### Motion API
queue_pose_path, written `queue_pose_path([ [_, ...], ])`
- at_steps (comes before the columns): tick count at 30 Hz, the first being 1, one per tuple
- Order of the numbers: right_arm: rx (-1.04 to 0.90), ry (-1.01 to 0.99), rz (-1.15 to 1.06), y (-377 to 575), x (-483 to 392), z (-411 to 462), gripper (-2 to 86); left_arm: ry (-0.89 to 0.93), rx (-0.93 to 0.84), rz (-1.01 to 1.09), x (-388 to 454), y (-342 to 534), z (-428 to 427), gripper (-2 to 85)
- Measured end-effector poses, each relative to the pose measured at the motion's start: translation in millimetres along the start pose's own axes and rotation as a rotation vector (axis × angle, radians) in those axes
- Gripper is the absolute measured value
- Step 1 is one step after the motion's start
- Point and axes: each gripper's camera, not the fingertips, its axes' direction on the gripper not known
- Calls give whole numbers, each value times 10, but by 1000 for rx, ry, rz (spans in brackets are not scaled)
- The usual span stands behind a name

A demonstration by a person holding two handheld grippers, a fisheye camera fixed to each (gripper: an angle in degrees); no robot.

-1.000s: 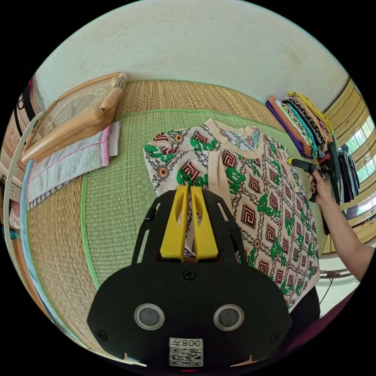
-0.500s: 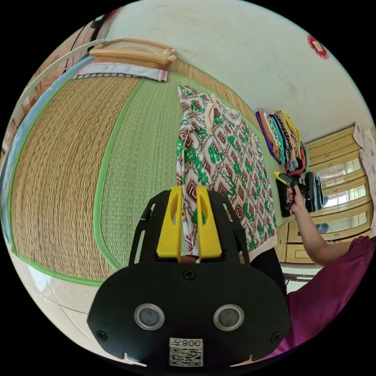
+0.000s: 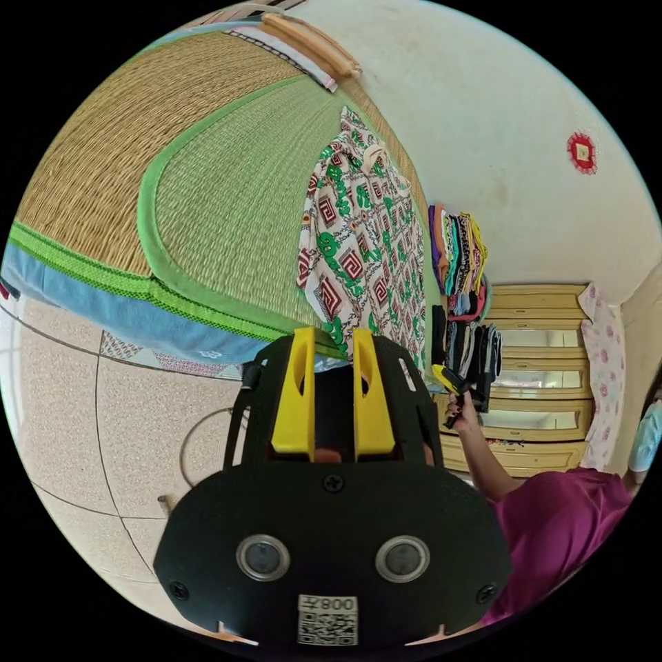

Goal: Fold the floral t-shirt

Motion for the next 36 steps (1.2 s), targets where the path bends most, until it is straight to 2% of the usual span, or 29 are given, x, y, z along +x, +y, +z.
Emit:
queue_pose_path([
  [4, -32, -10, -6, 164, 30, -5, 26, -57, -64, 7, 94, 36, 17, 32],
  [10, -82, -32, -69, 329, -98, 46, 26, 98, 95, 94, 550, 374, -709, 16],
  [13, -106, -50, -70, 362, -94, 136, 26, 68, 156, 112, 573, 559, -1038, 13],
  [16, -107, -70, -52, 380, -62, 169, 27, 34, 177, 34, 318, 763, -1175, 13],
  [21, -92, -44, -24, 408, 36, 75, 31, 19, 93, -53, -7, 1019, -1090, 52],
  [26, -92, -61, -14, 440, 28, 61, 37, 112, 3, -101, -161, 1096, -737, 74],
  [32, -143, -53, -145, 391, -461, 206, 43, 242, 54, -95, -60, 1235, -735, 16],
  [36, -182, -73, -210, 315, -732, 409, 44, 247, 93, -24, 149, 1399, -986, 12],
])
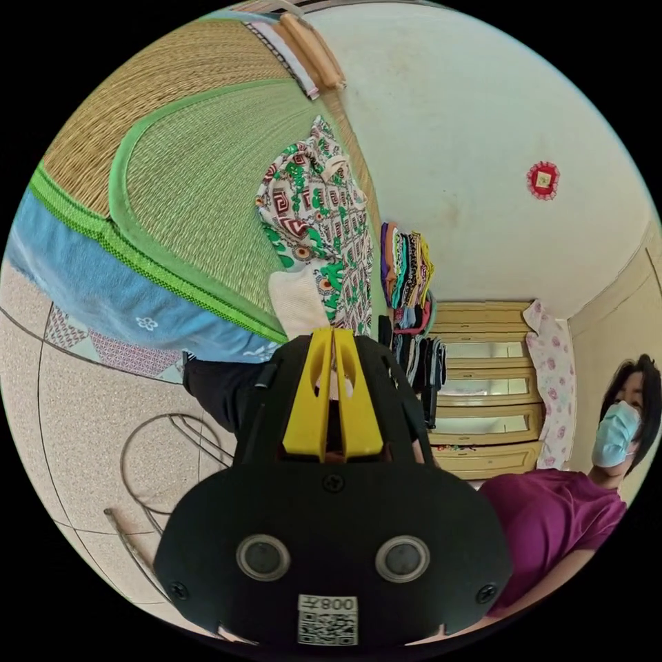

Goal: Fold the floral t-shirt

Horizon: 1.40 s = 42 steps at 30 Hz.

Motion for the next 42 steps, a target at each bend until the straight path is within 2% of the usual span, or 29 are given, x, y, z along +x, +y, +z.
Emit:
queue_pose_path([
  [7, -53, -33, -35, -144, -247, 282, 43, -185, 28, -1, -3, 116, -91, 71],
  [13, -68, -33, -22, -125, -311, 353, 43, -298, -120, 142, 219, -90, 256, 61],
  [17, -59, -54, 4, -115, -288, 368, 37, -266, -108, 131, 256, -52, 243, 19],
  [24, -68, -39, 6, -121, -287, 401, 34, -189, -19, 141, 567, 443, -309, 12],
  [28, -62, -39, 13, -86, -240, 402, 34, -273, -7, 66, 484, 869, -632, 25],
  [32, -36, -44, 27, 15, -178, 322, 38, -240, 23, -68, 126, 1043, -803, 60],
  [38, 16, -6, 87, 296, 71, 83, 50, -169, 16, -85, -79, 811, -685, 112],
  [42, 91, -7, 183, 550, 400, -86, 61, -113, -26, -111, -200, 643, -499, 104],
])
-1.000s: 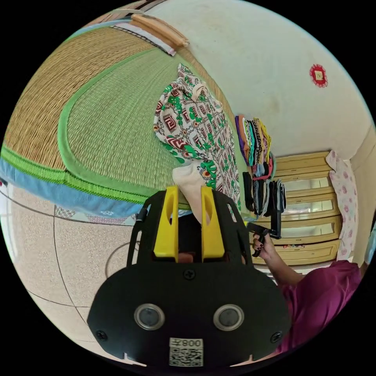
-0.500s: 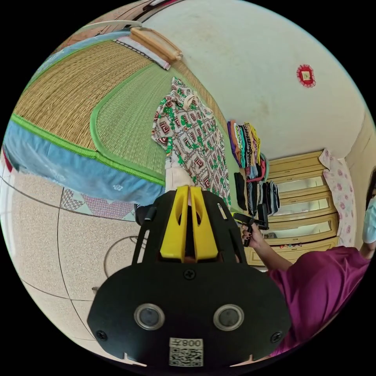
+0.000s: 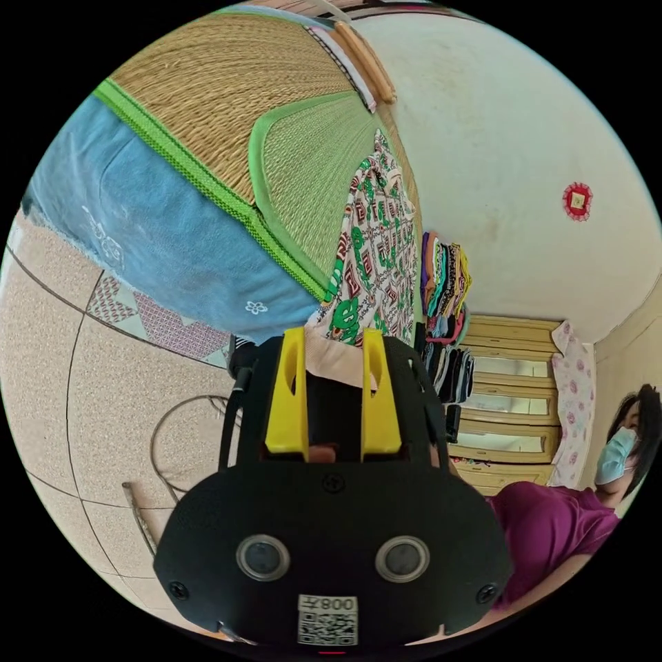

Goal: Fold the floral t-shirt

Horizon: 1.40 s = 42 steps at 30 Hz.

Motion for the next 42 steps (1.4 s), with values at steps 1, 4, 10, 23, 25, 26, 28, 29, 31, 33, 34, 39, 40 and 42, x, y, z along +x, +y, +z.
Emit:
queue_pose_path([
  [1, 14, -5, 15, 24, 56, -26, 64, 3, -20, -8, -2, -24, 49, 90],
  [4, 81, -52, 83, 115, 335, -121, 76, 25, -40, -17, 29, 0, 72, 46],
  [10, 144, -217, 172, 95, 812, -7, 93, 56, 32, -32, 56, 136, -283, 26],
  [23, 91, -399, 162, 66, 1130, 414, 85, 23, -46, -40, 151, 162, -208, 69],
  [25, 89, -409, 163, 70, 1173, 422, 74, 46, -50, -59, 136, 180, -184, 53],
  [26, 87, -417, 165, 73, 1201, 422, 62, 59, -47, -68, 141, 198, -182, 43],
  [28, 91, -437, 159, 88, 1232, 404, 41, 82, -47, -68, 173, 229, -197, 34],
  [29, 99, -447, 159, 110, 1249, 381, 29, 93, -43, -67, 201, 257, -224, 31],
  [31, 99, -467, 151, 155, 1260, 351, 20, 111, -34, -61, 253, 309, -291, 27],
  [33, 107, -502, 134, 249, 1264, 277, 14, 138, -20, -53, 314, 370, -375, 25],
  [34, 111, -517, 128, 277, 1264, 252, 13, 156, -11, -42, 364, 414, -437, 24],
  [39, 161, -569, 72, 549, 1232, -71, 8, 230, 20, 3, 595, 593, -698, 20],
  [40, 165, -571, 63, 578, 1223, -111, 8, 243, 19, 19, 661, 637, -754, 20],
  [42, 181, -574, 30, 699, 1184, -268, 7, 265, 16, 46, 765, 710, -837, 19],
])
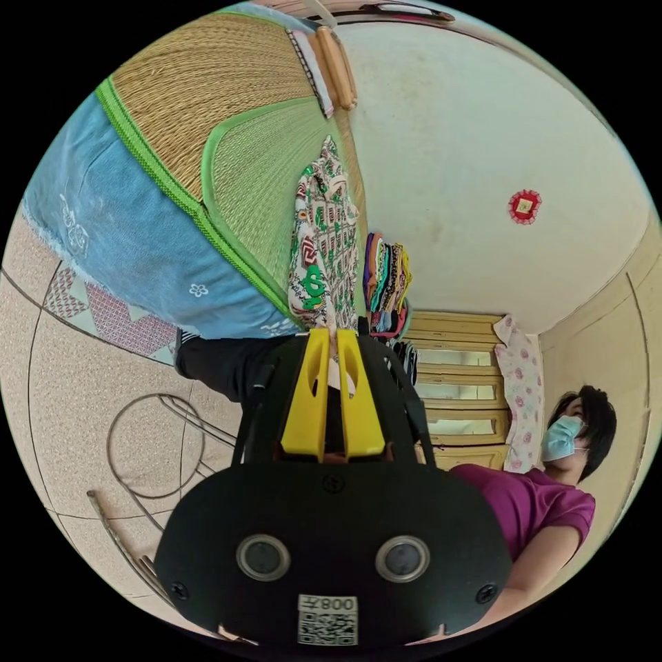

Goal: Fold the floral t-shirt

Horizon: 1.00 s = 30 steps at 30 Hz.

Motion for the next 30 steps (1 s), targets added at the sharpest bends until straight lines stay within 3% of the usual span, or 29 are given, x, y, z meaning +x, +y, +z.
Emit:
queue_pose_path([
  [11, 43, -98, -128, 625, -413, -559, 6, 164, -2, 109, 597, 616, -438, 19],
  [30, 44, -132, -246, 1565, -689, -1084, 5, 273, -18, 225, 1072, 1279, -840, 19],
])
